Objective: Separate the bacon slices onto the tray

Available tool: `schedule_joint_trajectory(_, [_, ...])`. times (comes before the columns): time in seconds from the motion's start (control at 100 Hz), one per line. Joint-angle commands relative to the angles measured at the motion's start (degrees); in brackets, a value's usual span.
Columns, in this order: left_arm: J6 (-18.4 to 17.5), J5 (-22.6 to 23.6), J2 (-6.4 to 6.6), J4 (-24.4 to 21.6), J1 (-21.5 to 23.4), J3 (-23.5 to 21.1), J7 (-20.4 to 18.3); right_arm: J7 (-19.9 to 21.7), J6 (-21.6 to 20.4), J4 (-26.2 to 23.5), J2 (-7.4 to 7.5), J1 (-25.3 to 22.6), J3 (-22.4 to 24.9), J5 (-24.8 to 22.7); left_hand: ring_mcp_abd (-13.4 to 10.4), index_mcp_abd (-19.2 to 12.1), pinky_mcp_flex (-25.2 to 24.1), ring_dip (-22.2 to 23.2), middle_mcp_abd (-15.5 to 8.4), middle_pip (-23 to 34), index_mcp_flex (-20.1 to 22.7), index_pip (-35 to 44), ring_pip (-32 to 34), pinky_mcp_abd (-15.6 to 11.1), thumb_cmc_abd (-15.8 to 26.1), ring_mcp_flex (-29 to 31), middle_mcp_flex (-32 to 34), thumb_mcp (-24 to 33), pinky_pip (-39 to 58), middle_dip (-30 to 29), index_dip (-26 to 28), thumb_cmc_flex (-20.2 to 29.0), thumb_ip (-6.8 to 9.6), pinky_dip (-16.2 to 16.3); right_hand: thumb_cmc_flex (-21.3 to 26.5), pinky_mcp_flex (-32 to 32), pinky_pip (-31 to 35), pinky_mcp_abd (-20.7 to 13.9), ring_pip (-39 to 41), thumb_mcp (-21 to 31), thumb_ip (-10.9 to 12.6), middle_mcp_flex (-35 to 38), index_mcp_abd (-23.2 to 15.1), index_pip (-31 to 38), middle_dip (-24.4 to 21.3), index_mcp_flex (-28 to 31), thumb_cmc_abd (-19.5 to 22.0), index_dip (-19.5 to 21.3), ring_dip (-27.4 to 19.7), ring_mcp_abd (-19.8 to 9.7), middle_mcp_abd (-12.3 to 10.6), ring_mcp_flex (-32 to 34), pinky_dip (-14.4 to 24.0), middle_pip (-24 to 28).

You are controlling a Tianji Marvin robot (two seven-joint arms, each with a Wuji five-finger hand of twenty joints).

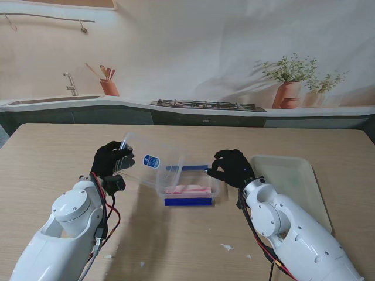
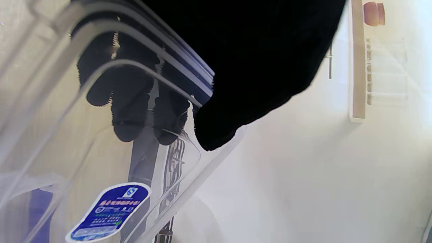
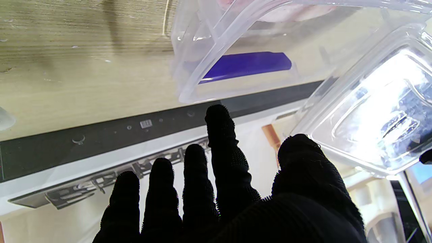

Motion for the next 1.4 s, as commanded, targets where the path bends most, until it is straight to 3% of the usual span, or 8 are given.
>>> schedule_joint_trajectory(0.0, [-0.47, -0.79, 0.08, -1.67, 0.13, -0.8, -0.98, 0.84, 0.42, -0.21, -0.41, -0.3, -0.22, -0.12, -1.45, -2.5, 0.94, 1.3, -2.61, 1.05, 0.3, 2.06, -0.19, -0.48, 2.23, 1.95, 1.7, 2.3, 2.86, 1.0, 0.63, 2.61, -1.24, -0.6, 0.51, -0.17, 0.72, -0.26, -0.09, -0.52, 3.08, 0.36, -1.06, -0.55, 0.28, -0.03, 0.27, -0.16, 0.18, -0.61, 0.65, -0.11, 0.25, 0.34])
schedule_joint_trajectory(0.27, [-2.81, -6.53, -0.05, -4.19, 1.25, -3.5, -0.15, 1.05, 0.64, -0.04, -0.38, -0.12, -0.45, -0.12, -1.96, -2.66, 1.92, 1.44, -3.03, 0.78, 0.11, 2.1, -0.96, -0.09, 2.48, 2.45, 1.66, 2.01, 2.48, 1.1, 0.75, 2.57, -1.29, -0.87, 0.48, -0.21, 0.71, -0.26, -0.09, -0.45, 3.09, 0.41, -1.14, -0.51, 0.29, 0.02, 0.35, -0.13, 0.18, -0.66, 0.57, -0.06, 0.25, 0.36])
schedule_joint_trajectory(0.48, [-2.81, -5.55, 0.03, -3.78, 1.84, -6.05, -0.18, 1.0, 0.58, 0.09, -0.39, -0.05, -0.44, -0.12, -2.1, -2.53, 2.22, 1.63, -3.02, 0.75, -0.06, 2.09, -1.26, 0.03, 2.66, 2.51, 1.6, 1.68, 2.31, 1.11, 0.79, 2.58, -1.28, -0.98, 0.42, -0.21, 0.72, -0.22, -0.14, -0.48, 3.07, 0.35, -1.11, -0.55, 0.27, -0.07, 0.25, -0.14, 0.15, -0.65, 0.63, -0.05, 0.25, 0.31])
schedule_joint_trajectory(0.72, [-4.29, -3.05, -0.33, -0.16, 1.94, -8.45, 1.41, 1.08, 0.78, 0.23, -0.4, 0.2, -0.72, -0.1, -2.26, -2.68, 2.21, 1.81, -3.18, 0.62, -0.08, 2.05, -1.47, 0.06, 2.72, 2.54, 1.52, 1.5, 2.35, 0.9, 0.62, 2.41, -1.24, -0.96, 0.39, -0.24, 0.71, -0.23, -0.14, -0.48, 3.07, 0.39, -1.15, -0.55, 0.27, -0.05, 0.21, -0.14, 0.15, -0.6, 0.6, -0.01, 0.25, 0.32])
schedule_joint_trajectory(1.02, [-2.77, -2.79, -1.34, 5.51, 0.55, -8.15, 3.86, 1.19, 0.9, 0.54, -0.42, 0.67, -1.2, 0.0, -1.85, -2.22, 1.11, 1.98, -2.7, 0.46, -0.28, 1.79, -1.72, -0.43, 3.06, 1.5, 0.94, 0.87, 1.86, 0.85, 0.31, 3.02, -0.96, -1.14, 0.37, -0.26, 0.71, -0.23, -0.11, -0.45, 3.07, 0.42, -1.2, -0.55, 0.28, -0.07, 0.24, -0.13, 0.17, -0.62, 0.58, -0.04, 0.24, 0.33])
schedule_joint_trajectory(1.39, [-0.27, 1.33, -2.17, 9.6, 0.31, -6.57, 6.85, 1.23, 0.78, 0.71, -0.44, 0.76, -1.19, 0.24, -1.41, -1.98, 0.1, 1.89, -2.4, 0.38, -0.48, 1.68, -1.56, -0.83, 3.33, 0.4, 0.4, -0.19, 2.03, 0.69, -0.13, 3.68, -0.45, -1.04, 0.33, -0.32, 0.69, -0.25, -0.16, -0.44, 3.07, 0.39, -1.2, -0.55, 0.27, -0.1, 0.23, -0.13, 0.15, -0.6, 0.63, -0.02, 0.24, 0.3])
